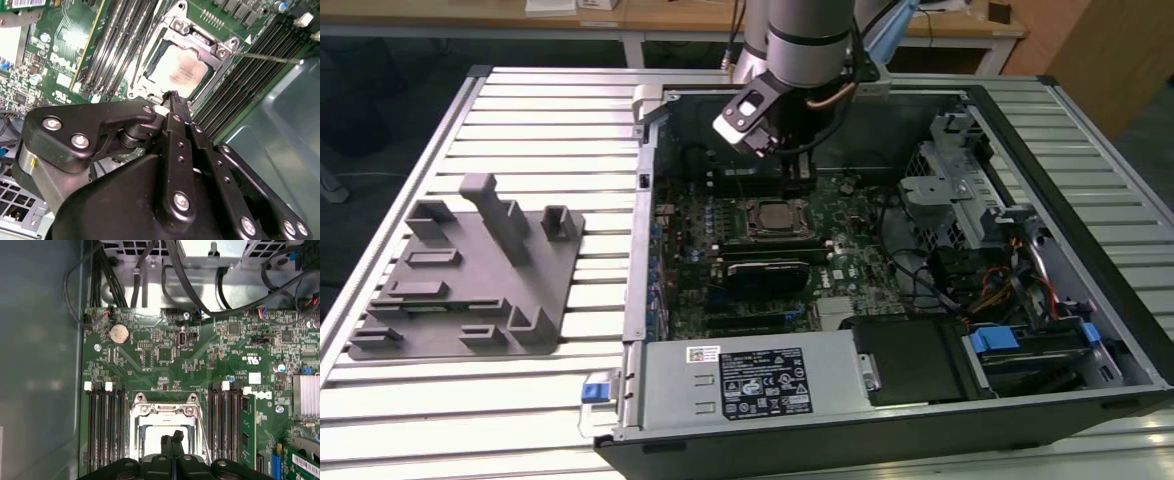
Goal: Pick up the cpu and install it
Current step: 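Close the cpu cover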
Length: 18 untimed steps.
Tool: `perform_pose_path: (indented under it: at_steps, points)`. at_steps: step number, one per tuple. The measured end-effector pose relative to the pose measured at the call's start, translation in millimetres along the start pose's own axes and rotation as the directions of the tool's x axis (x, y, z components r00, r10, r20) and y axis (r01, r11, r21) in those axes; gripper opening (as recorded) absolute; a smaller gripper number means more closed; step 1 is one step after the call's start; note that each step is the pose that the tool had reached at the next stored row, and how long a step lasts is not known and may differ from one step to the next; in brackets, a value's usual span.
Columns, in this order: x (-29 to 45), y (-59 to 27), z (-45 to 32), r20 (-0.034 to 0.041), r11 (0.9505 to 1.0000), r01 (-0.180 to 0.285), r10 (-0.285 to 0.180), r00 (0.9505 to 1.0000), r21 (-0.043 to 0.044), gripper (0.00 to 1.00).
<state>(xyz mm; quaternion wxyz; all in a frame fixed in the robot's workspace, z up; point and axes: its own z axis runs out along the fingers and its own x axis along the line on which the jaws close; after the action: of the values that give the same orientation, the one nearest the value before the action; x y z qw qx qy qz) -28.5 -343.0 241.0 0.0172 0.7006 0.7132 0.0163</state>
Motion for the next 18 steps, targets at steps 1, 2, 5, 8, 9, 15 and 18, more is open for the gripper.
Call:
perform_pose_path:
  at_steps: [1,2,5,8,9,15,18]
  points:
    - [0.0,-1.1,0.3,0.0,1.0,0.0,0.0,1.0,0.0,0.11]
    - [0.0,-2.0,0.8,0.0,1.0,-0.001,0.001,1.0,0.0,0.11]
    - [0.1,-4.0,2.3,0.0001,1.0,-0.002,0.002,1.0,0.0,0.11]
    - [0.1,-6.5,3.6,0.0002,1.0,-0.004,0.004,1.0,0.0001,0.11]
    - [0.1,-7.3,3.9,0.0004,1.0,-0.004,0.004,1.0,0.0003,0.11]
    - [0.2,-9.4,4.8,0.0003,1.0,-0.006,0.006,1.0,0.0003,0.11]
    - [0.3,-9.5,4.9,0.0003,1.0,-0.006,0.006,1.0,0.0003,0.11]
